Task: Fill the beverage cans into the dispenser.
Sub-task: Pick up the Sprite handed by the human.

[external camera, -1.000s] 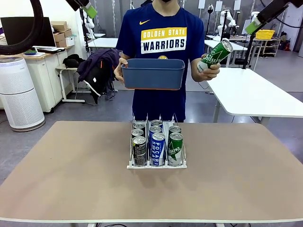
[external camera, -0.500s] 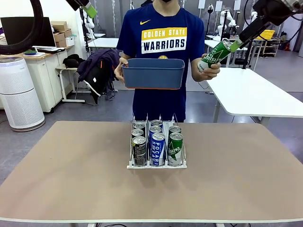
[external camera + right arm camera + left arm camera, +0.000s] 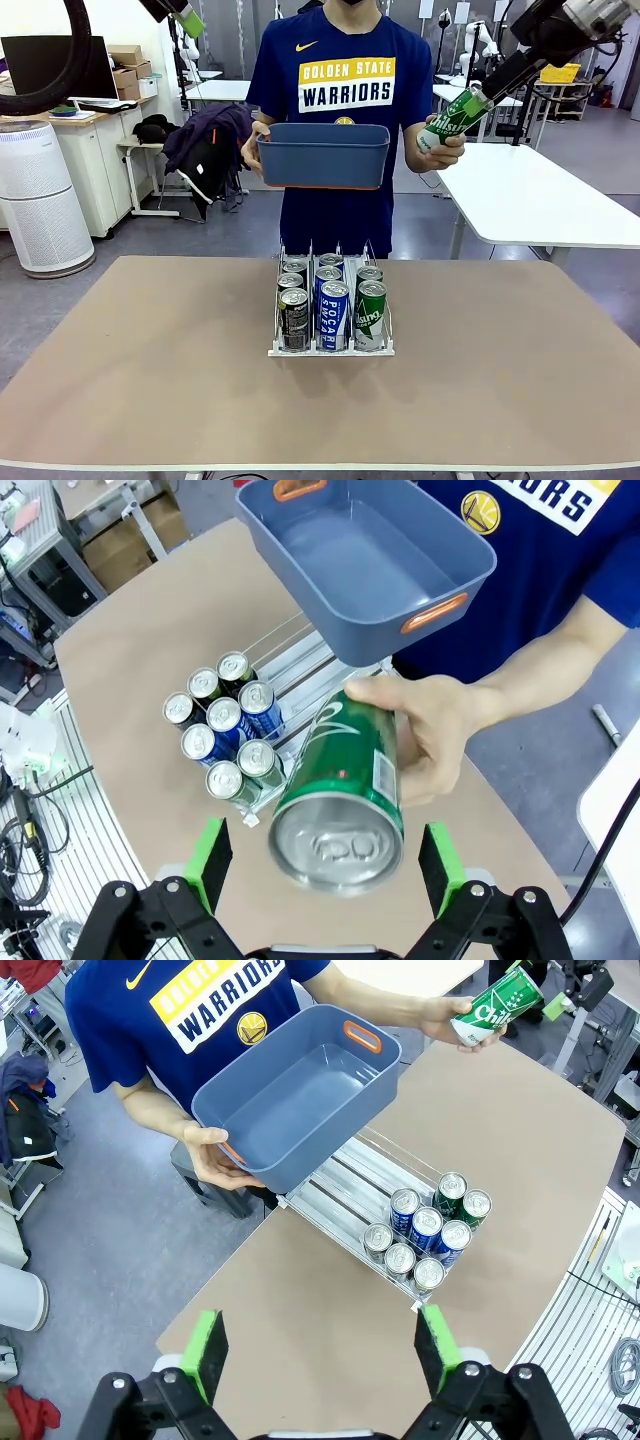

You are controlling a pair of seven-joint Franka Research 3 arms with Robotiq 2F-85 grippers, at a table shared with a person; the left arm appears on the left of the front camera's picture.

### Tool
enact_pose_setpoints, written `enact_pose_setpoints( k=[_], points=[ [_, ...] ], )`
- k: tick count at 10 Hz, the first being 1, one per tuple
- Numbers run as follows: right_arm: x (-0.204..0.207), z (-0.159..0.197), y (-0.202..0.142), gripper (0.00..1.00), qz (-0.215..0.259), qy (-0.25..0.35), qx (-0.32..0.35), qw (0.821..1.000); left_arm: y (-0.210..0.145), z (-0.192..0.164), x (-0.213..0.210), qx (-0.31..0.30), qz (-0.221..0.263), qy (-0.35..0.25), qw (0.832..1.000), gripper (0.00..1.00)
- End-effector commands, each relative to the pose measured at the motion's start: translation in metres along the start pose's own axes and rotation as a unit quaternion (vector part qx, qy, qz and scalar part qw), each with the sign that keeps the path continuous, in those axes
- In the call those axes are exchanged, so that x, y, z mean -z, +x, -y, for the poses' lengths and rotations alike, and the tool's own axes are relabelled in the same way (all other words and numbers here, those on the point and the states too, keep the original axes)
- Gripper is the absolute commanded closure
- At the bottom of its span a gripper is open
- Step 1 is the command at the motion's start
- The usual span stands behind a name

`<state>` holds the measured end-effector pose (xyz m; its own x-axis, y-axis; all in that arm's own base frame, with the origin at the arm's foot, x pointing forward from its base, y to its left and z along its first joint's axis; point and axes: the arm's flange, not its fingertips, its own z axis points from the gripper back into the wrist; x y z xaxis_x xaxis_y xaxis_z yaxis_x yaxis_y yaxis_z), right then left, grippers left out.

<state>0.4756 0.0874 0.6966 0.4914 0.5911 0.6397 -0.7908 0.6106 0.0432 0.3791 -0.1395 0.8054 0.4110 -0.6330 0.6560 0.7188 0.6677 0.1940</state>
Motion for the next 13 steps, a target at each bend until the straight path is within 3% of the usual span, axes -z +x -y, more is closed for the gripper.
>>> enact_pose_setpoints(
  k=[1, 6, 7, 13],
  points=[
    [0.013, 0.0, 0.001, 0.0, 0.025, -0.004, 0.008, 1.0, -0.001, -0.001, 0.0, -0.001, 0.002, 0.001, 1.0, 0.0],
    [0.022, 0.002, 0.005, 0.0, 0.04, -0.003, 0.026, 0.999, -0.001, -0.001, 0.0, -0.001, 0.002, 0.001, 1.0, 0.0],
    [0.017, 0.002, 0.007, 0.0, 0.027, 0.018, 0.015, 0.999, -0.001, -0.001, 0.0, -0.001, 0.002, 0.001, 1.0, 0.0],
    [0.029, 0.003, 0.004, 0.0, 0.01, -0.003, 0.015, 1.0, -0.001, -0.001, 0.0, -0.001, 0.002, 0.001, 1.0, 0.0]
  ],
)
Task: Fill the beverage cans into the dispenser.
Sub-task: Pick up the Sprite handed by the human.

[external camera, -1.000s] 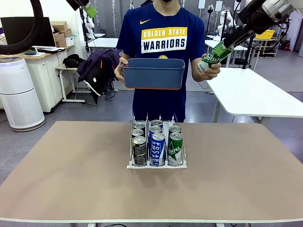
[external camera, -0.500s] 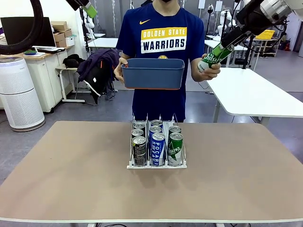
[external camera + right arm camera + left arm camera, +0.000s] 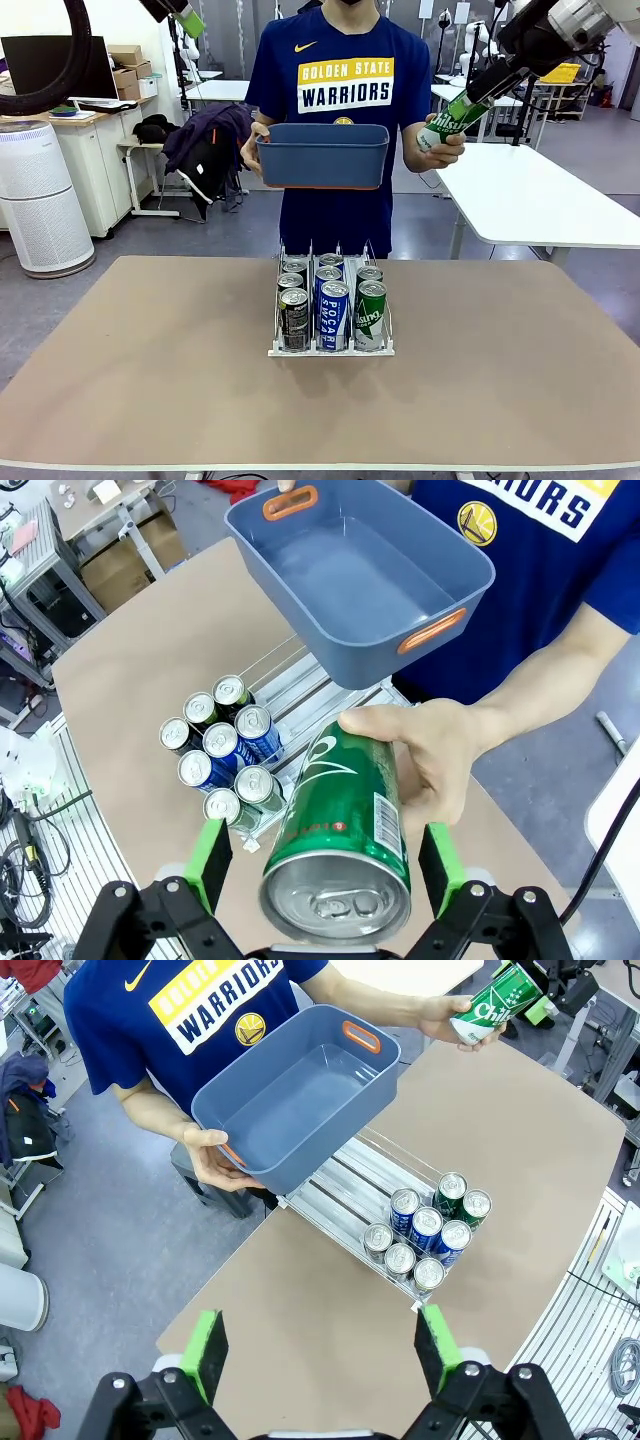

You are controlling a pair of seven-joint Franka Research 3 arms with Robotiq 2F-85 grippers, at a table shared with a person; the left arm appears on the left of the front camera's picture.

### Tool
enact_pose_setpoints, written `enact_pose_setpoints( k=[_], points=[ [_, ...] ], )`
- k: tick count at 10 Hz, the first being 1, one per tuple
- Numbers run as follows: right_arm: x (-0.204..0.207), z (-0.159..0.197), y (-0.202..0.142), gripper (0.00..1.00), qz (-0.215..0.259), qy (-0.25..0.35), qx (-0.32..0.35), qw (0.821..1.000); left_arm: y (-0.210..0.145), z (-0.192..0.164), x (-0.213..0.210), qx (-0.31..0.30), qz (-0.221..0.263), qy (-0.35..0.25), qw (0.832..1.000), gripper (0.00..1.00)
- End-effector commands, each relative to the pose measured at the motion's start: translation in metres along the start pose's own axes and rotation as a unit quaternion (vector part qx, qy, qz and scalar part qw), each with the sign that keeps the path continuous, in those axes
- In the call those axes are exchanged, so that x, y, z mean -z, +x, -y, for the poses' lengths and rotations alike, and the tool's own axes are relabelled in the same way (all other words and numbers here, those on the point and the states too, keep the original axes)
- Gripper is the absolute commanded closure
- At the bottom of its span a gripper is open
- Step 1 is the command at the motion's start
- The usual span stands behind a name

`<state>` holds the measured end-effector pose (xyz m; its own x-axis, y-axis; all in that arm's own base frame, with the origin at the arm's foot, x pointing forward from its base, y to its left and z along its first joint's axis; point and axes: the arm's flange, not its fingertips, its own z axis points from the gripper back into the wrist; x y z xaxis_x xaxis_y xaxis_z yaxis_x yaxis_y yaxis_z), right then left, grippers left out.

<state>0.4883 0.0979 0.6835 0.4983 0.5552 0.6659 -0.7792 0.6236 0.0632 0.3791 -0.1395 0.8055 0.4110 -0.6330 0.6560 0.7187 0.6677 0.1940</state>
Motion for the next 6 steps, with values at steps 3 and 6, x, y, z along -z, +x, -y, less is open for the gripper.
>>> enact_pose_setpoints(
  k=[3, 6],
  points=[
    [0.0042, 0.001, -0.0004, 0.0, -0.003, 0.002, 0.001, 1.0, -0.0013, -0.0011, 0.0004, -0.001, 0.002, 0.001, 1.0, 0.0],
    [0.0059, 0.0023, -0.0003, 0.28, -0.004, 0.002, 0.002, 1.0, -0.0013, -0.0011, 0.0004, -0.001, 0.002, 0.001, 1.0, 0.0]
  ],
)
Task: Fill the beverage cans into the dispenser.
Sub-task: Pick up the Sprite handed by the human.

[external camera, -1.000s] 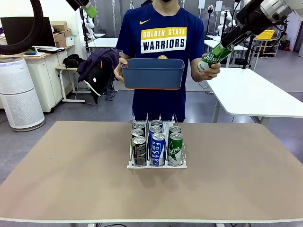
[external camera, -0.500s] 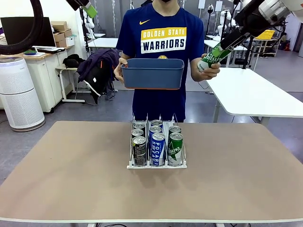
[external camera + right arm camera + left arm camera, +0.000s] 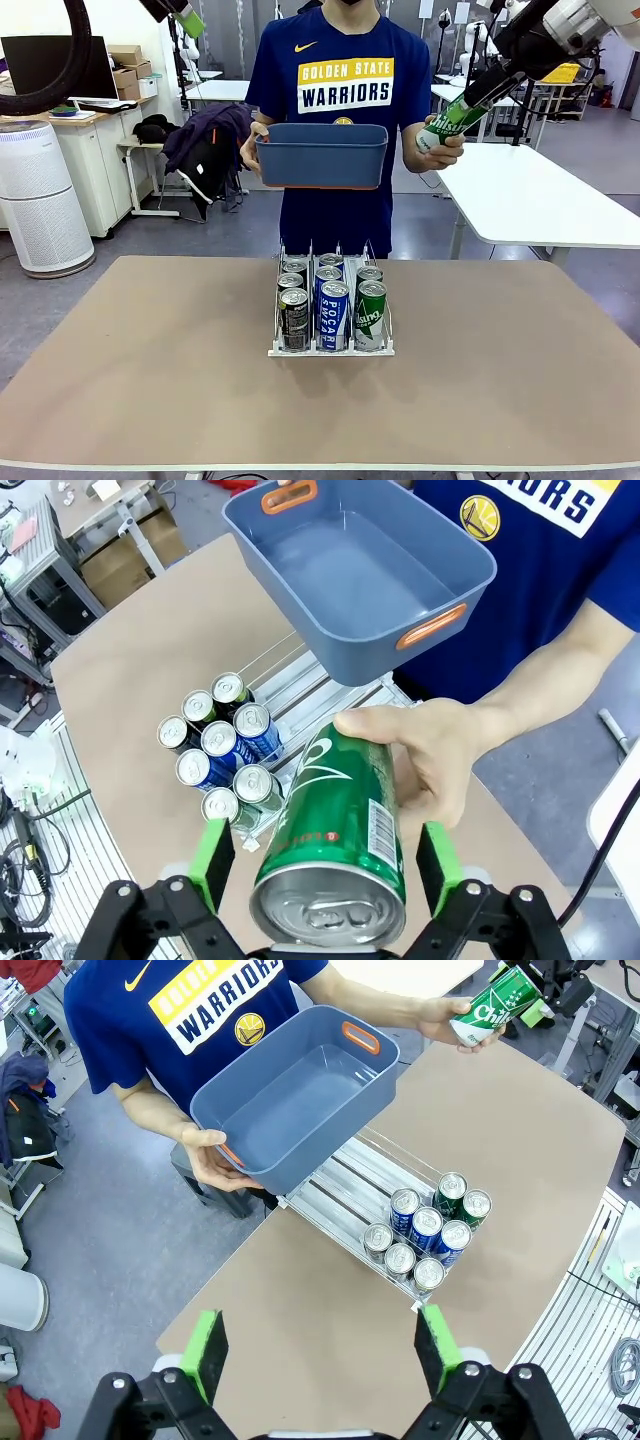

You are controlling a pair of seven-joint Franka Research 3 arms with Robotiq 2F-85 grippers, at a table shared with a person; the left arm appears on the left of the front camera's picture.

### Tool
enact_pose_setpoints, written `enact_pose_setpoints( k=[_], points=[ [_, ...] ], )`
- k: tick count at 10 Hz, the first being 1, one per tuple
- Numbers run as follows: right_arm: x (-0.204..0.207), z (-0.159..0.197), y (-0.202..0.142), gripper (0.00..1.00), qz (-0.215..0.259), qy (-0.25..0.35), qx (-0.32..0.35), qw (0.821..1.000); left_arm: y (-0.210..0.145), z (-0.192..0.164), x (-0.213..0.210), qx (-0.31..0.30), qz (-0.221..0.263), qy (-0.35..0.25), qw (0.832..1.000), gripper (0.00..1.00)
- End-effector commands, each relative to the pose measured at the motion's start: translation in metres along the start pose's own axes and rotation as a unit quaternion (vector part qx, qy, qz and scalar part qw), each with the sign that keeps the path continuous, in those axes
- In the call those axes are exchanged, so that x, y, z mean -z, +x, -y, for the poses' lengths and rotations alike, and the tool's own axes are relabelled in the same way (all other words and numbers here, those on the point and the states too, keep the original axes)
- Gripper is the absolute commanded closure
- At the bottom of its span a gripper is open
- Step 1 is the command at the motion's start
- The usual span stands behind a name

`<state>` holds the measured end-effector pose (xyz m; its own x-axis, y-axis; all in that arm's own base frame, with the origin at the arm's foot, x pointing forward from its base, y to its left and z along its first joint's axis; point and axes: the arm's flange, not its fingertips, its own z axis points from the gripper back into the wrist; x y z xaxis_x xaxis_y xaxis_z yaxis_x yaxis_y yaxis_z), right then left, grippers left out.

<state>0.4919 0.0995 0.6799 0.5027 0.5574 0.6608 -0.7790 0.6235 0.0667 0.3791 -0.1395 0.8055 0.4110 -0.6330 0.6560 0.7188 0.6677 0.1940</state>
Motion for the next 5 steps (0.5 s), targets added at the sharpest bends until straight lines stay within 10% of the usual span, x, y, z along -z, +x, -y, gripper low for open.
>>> enact_pose_setpoints(
  k=[1, 3, 5],
  points=[
    [-0.0006, 0.0001, -0.0005, 0.59, 0.01, -0.013, 0.008, 1.0, -0.0013, -0.0011, 0.0004, -0.001, 0.002, 0.001, 1.0, 0.0],
    [-0.0021, 0.0012, -0.0011, 1.0, 0.015, -0.014, 0.011, 1.0, -0.0013, -0.0011, 0.0004, -0.001, 0.002, 0.001, 1.0, 0.0],
    [-0.0031, 0.0009, -0.0028, 1.0, 0.021, -0.02, 0.015, 0.999, -0.0013, -0.0011, 0.0004, -0.001, 0.002, 0.001, 1.0, 0.0]
  ],
)
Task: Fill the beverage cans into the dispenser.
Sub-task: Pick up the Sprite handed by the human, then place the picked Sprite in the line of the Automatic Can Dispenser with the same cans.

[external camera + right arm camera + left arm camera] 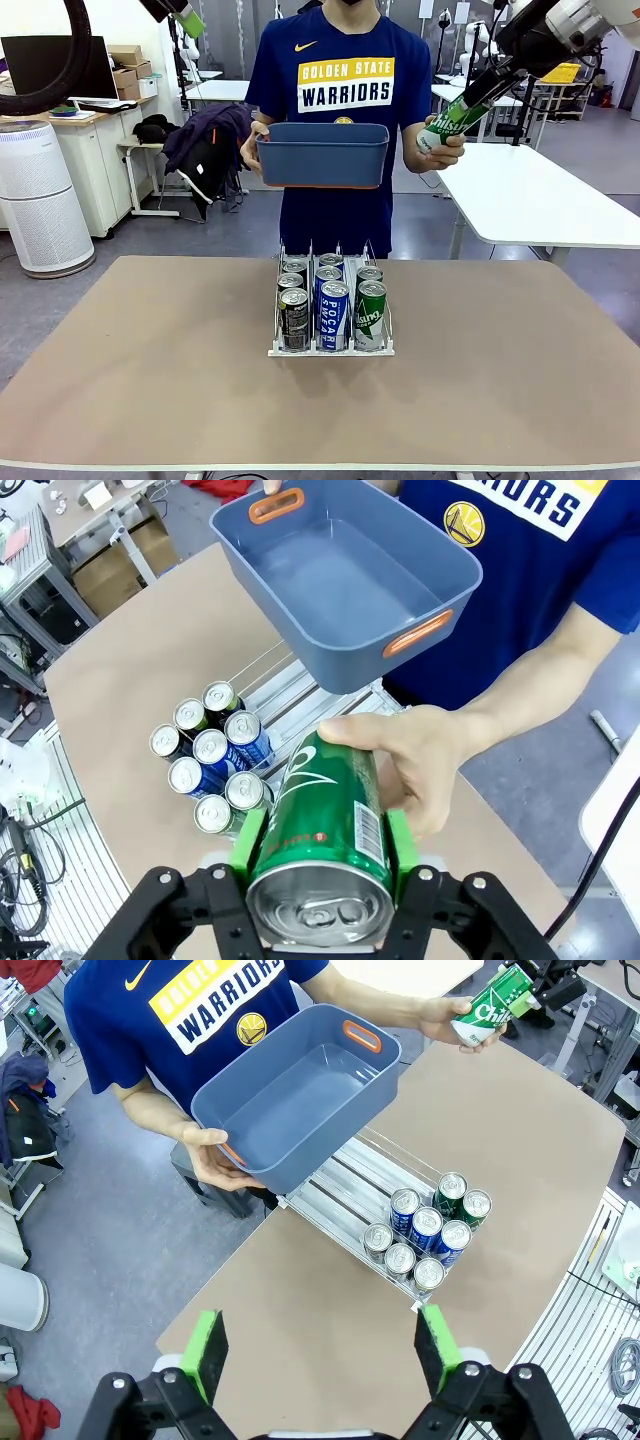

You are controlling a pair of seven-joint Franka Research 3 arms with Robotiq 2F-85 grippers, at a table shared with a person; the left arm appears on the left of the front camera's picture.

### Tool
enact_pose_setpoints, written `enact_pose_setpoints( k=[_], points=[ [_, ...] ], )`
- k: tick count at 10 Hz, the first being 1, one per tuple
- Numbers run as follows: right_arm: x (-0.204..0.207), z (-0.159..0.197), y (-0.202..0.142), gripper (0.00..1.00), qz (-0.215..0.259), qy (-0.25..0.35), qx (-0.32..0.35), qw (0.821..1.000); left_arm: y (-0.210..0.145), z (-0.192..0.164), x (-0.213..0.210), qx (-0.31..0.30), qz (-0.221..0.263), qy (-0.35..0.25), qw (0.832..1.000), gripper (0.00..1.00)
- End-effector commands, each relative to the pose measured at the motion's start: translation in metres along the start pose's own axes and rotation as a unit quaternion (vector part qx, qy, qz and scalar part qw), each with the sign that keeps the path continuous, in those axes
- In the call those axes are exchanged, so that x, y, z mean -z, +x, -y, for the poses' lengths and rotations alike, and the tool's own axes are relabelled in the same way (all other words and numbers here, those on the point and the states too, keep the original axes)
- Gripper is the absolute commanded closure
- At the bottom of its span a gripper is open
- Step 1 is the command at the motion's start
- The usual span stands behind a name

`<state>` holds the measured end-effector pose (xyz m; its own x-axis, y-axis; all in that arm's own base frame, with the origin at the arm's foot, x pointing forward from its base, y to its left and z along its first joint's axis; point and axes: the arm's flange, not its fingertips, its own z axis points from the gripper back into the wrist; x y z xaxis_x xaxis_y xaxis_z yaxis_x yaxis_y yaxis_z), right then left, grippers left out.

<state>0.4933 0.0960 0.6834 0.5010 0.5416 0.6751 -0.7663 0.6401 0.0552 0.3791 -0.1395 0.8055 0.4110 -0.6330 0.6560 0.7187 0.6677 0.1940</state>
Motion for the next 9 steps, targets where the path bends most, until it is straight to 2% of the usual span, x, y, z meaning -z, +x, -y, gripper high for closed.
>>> enact_pose_setpoints(
  k=[1, 2, 5, 6, 7, 9],
  points=[
    [0.0, -0.0016, -0.004, 0.94, 0.008, -0.005, 0.012, 1.0, -0.0013, -0.001, 0.0004, -0.001, 0.002, 0.001, 1.0, 0.0],
    [-0.0008, -0.0023, -0.0051, 1.0, 0.006, -0.002, 0.012, 1.0, -0.0013, -0.001, 0.0004, -0.001, 0.002, 0.001, 1.0, 0.0],
    [-0.0013, -0.0046, -0.0048, 1.0, 0.001, 0.022, 0.0, 1.0, -0.0013, -0.001, 0.0004, -0.001, 0.002, 0.001, 1.0, 0.0],
    [-0.002, -0.0065, -0.0034, 1.0, 0.009, 0.026, 0.016, 1.0, -0.0013, -0.001, 0.0004, -0.001, 0.002, 0.001, 1.0, 0.0],
    [0.0002, -0.0004, -0.0012, 1.0, -0.002, 0.004, 0.001, 1.0, -0.0013, -0.001, 0.0004, -0.001, 0.002, 0.001, 1.0, 0.0],
    [0.0002, -0.0004, -0.0012, 1.0, -0.002, 0.004, 0.001, 1.0, -0.0013, -0.001, 0.0004, -0.001, 0.002, 0.001, 1.0, 0.0]
  ],
)
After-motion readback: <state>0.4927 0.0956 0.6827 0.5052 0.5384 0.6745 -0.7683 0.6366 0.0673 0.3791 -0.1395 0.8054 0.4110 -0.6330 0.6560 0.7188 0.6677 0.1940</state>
